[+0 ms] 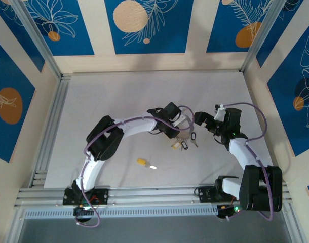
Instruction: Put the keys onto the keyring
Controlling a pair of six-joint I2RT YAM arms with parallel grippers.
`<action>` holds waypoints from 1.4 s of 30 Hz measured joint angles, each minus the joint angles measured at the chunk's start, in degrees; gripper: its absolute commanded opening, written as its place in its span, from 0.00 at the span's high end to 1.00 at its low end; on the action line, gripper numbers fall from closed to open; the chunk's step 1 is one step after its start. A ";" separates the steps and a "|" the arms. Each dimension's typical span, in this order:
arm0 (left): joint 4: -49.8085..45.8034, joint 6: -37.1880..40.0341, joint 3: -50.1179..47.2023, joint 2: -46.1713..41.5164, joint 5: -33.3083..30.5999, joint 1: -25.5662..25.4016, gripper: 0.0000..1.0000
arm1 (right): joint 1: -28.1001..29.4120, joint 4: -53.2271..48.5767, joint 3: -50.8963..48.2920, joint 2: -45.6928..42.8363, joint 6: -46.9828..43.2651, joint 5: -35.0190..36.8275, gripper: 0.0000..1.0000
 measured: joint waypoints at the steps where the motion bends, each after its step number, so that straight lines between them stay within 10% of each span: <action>1: -0.35 0.02 0.26 0.28 -0.15 -0.09 0.72 | -0.07 0.00 0.00 0.09 0.00 0.00 0.01; 18: -1.44 1.53 1.44 1.42 -1.79 -0.61 0.99 | -1.90 -0.33 -0.24 -1.62 -0.22 -0.44 0.03; 31: -2.03 1.31 -7.54 -8.48 -2.16 -0.04 1.00 | -1.81 -2.73 -0.90 -5.84 -0.87 -1.29 0.08; 42: -4.24 1.20 -17.44 -28.74 7.06 8.79 1.00 | 13.20 -1.51 -0.70 -3.17 -6.58 -1.66 0.21</action>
